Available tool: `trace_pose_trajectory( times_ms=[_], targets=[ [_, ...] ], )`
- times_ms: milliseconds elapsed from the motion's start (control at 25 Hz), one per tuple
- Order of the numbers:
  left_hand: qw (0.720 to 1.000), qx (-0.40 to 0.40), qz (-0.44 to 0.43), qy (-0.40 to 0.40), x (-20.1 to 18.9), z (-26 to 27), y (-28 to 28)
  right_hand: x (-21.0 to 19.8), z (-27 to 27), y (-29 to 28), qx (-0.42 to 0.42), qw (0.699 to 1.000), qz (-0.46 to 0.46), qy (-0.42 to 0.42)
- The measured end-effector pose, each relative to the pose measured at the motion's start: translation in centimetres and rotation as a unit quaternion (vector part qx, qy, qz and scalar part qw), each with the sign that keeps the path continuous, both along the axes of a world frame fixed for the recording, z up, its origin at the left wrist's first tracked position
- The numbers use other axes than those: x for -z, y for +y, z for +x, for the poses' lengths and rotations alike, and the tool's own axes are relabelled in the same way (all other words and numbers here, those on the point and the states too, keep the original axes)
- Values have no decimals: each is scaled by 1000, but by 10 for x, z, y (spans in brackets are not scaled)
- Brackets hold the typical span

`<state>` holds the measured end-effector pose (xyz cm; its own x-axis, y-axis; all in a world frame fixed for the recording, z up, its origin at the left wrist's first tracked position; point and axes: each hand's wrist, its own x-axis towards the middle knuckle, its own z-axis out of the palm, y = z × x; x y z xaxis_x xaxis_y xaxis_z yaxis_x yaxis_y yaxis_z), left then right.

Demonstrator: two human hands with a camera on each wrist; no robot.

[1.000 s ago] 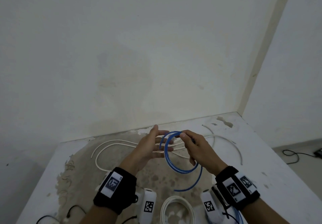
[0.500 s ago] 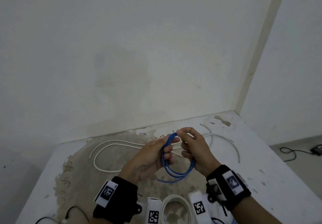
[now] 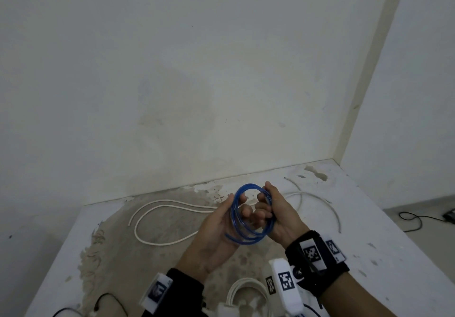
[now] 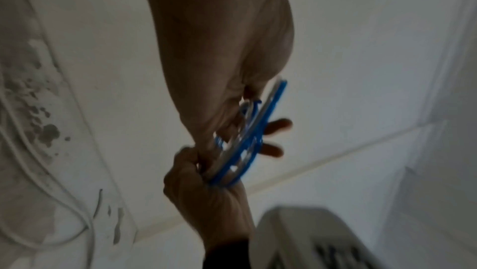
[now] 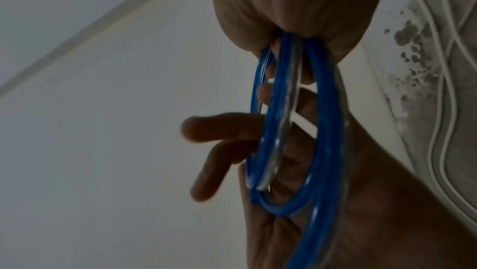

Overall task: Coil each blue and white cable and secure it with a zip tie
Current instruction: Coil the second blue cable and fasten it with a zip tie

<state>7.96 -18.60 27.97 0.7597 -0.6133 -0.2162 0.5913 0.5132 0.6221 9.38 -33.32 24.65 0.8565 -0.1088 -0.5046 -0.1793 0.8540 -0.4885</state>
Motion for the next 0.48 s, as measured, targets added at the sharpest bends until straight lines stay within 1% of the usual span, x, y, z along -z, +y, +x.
trace_pose_trajectory(
  times_ms=[80, 120, 200, 240, 280, 320, 360, 400, 440, 480],
  targets=[
    [997, -29, -59, 28, 0, -8, -11, 6, -2, 7, 8, 1000, -12, 21],
    [995, -40, -78, 38, 0, -7, -16, 8, -4, 12, 10, 999, -36, 31],
    [994, -60, -73, 47, -3, -1, -17, 12, -10, 22, 11, 990, -139, 34],
    [995, -67, -63, 50, -5, 4, -15, 13, -13, 26, 17, 976, -214, 18],
    [994, -72, -58, 55, -5, 7, -11, 13, -16, 30, 30, 952, -303, -9],
    [993, -76, -61, 63, -5, 11, -8, 12, -21, 33, 59, 915, -396, -48],
    [991, -79, -73, 75, -4, 14, -4, 12, -27, 35, 102, 869, -474, -101],
    [989, -83, -88, 89, -3, 17, -1, 13, -33, 37, 136, 826, -523, -159],
    [986, -84, -103, 98, -3, 20, 2, 18, -38, 38, 144, 797, -550, -205],
    [985, -85, -111, 98, -4, 23, 4, 22, -42, 38, 129, 789, -557, -225]
  ],
)
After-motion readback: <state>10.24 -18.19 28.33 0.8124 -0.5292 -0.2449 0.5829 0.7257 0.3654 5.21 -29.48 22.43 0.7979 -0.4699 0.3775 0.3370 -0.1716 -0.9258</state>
